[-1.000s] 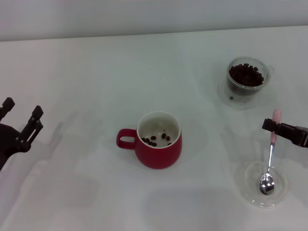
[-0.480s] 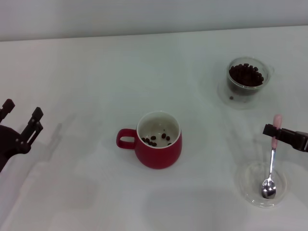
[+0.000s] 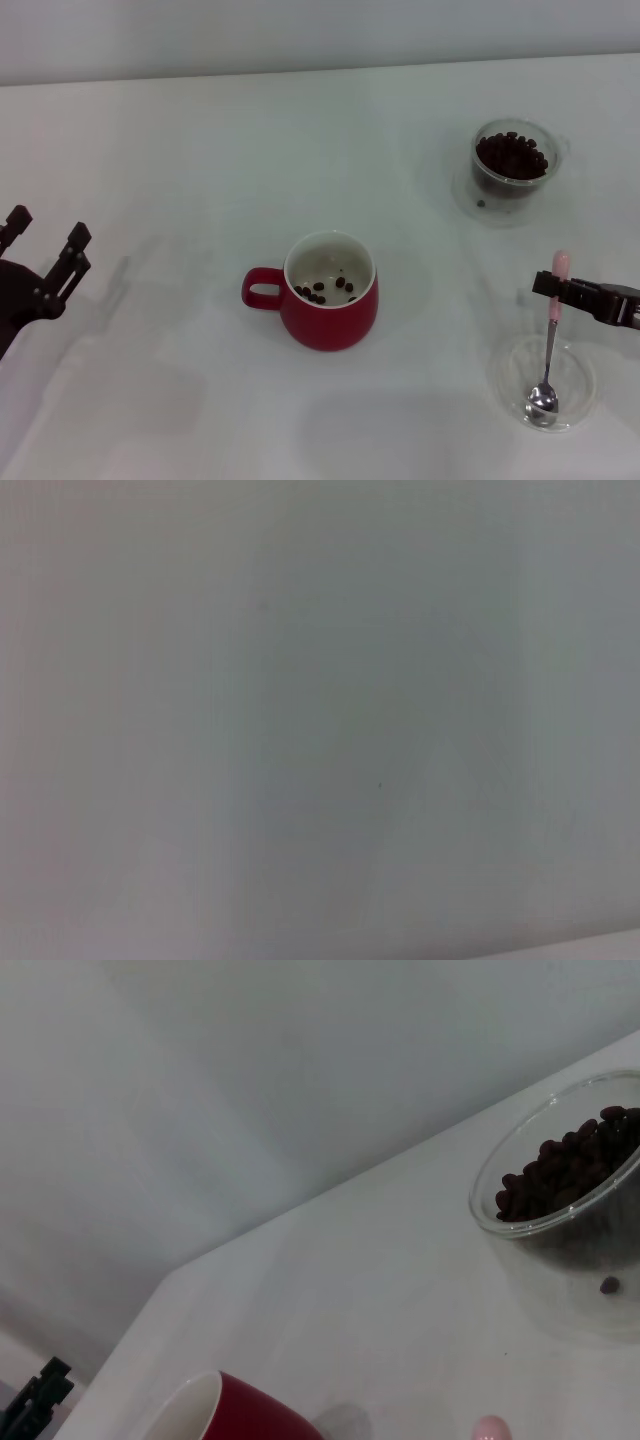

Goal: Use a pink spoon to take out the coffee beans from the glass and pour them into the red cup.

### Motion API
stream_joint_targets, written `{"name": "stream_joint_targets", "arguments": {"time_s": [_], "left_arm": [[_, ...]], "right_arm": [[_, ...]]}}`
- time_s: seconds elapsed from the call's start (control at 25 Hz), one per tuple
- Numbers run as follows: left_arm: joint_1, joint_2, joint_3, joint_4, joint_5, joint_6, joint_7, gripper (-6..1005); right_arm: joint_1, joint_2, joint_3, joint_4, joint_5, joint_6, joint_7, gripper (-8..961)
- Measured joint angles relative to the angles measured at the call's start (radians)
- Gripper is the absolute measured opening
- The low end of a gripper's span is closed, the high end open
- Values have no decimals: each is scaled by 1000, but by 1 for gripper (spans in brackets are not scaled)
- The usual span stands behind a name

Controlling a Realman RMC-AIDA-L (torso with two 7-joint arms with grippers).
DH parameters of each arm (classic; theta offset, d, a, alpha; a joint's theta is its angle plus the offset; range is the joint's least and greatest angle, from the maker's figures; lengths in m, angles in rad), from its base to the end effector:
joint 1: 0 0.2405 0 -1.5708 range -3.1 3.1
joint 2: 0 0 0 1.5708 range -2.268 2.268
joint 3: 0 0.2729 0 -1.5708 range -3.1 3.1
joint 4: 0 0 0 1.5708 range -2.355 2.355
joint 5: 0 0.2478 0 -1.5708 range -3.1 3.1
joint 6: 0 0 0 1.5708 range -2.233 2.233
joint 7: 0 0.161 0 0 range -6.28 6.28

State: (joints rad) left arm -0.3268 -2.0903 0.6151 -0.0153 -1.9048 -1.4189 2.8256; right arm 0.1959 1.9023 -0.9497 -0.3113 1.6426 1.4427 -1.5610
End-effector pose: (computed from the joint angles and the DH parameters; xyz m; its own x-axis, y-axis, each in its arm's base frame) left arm -0.3781 0.2870 -0.0718 0.7156 0.0031 0.6985 0.6280 -0.4407 -0.6414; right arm 0.4300 0.2570 -0.0016 0.2213 -0.7024 -0.6765 -0.9361 -0.3475 0.0545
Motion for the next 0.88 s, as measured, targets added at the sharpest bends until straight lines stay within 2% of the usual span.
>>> {"name": "stream_joint_targets", "arguments": {"time_s": [0.4,0.64,0.88], "left_arm": [[0,0,0,0,0,0,0,698],[-1,0,0,0,-1,2,0,698],[-4,0,-1,-1,-2,2,0,698]], "right_arm": [[4,-7,2,0,-1,-27,3,205],[6,-12,4,0,3,-34,4,276],[9,-26,71,-9,0,-14,4,277]]}}
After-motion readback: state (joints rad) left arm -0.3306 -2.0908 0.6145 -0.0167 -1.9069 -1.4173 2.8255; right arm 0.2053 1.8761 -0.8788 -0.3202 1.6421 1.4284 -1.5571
